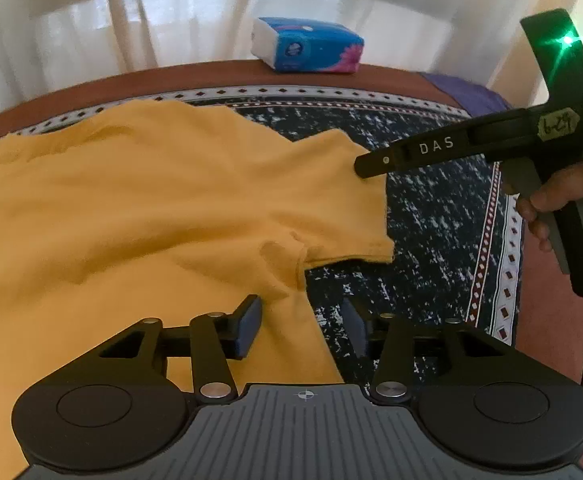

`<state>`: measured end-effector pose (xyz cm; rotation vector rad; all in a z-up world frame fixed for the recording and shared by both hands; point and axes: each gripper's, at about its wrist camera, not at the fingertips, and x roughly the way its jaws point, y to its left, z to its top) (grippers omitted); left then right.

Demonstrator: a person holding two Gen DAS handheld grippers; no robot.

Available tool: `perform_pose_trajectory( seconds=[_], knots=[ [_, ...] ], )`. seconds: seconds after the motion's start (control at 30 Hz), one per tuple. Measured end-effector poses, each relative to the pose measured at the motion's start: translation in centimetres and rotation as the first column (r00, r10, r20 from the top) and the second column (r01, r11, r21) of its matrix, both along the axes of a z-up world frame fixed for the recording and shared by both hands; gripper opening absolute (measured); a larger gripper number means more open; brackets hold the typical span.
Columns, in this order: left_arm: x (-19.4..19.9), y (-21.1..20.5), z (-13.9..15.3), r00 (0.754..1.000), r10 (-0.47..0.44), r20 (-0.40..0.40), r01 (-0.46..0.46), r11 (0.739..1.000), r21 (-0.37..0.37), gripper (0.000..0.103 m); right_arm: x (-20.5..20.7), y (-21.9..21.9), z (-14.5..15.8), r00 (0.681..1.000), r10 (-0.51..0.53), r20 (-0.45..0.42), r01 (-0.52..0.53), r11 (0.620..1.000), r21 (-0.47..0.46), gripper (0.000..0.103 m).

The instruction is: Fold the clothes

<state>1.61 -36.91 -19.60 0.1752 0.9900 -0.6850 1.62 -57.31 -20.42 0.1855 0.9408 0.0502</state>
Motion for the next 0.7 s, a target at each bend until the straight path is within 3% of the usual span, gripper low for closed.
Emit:
perform_pose_trajectory(
  seconds=[0.03,0.07,0.1,0.2,0.27,0.47,0.7],
  knots=[
    [-0.1,-0.1,-0.1,1.0,-0.01,0.01,0.01,1.0,0.007,0.062,0.0,-0.2,-0.2,1.0,0.005,-0.002,-0.005,1.0,0.007,0.044],
    [-0.2,-0.2,-0.1,1.0,-0.017,0.015,0.016,1.0,0.01,0.063,-0.1,-0.2,-0.2,1.0,0.009,0.005,-0.009,1.0,0.016,0.019],
    [-0.2,-0.2,-0.1,1.0,-0.023,0.02,0.023,1.0,0.013,0.063,-0.1,-0.3,-0.3,1.0,0.016,-0.007,-0.015,0.999,0.037,0.007],
    [-0.2,-0.1,0.3,0.999,-0.022,0.03,0.021,1.0,0.012,0.062,-0.3,-0.5,0.7,1.0,-0.003,0.003,0.003,0.996,0.094,0.005],
    [-0.3,-0.1,1.1,0.997,-0.023,0.078,0.023,1.0,0.002,0.063,-0.6,-0.4,2.0,1.0,-0.012,0.023,0.009,0.99,0.142,0.005],
    [0.0,-1.8,2.1,0.987,-0.082,0.138,0.087,0.996,-0.029,0.063,-0.3,0.9,6.1,0.997,-0.03,0.068,0.009,0.957,0.289,0.005],
    [1.9,-1.6,3.7,0.989,0.031,0.141,-0.012,0.99,-0.14,0.069,2.1,4.7,9.0,0.994,0.059,0.089,-0.085,0.945,0.317,0.005]
  ],
)
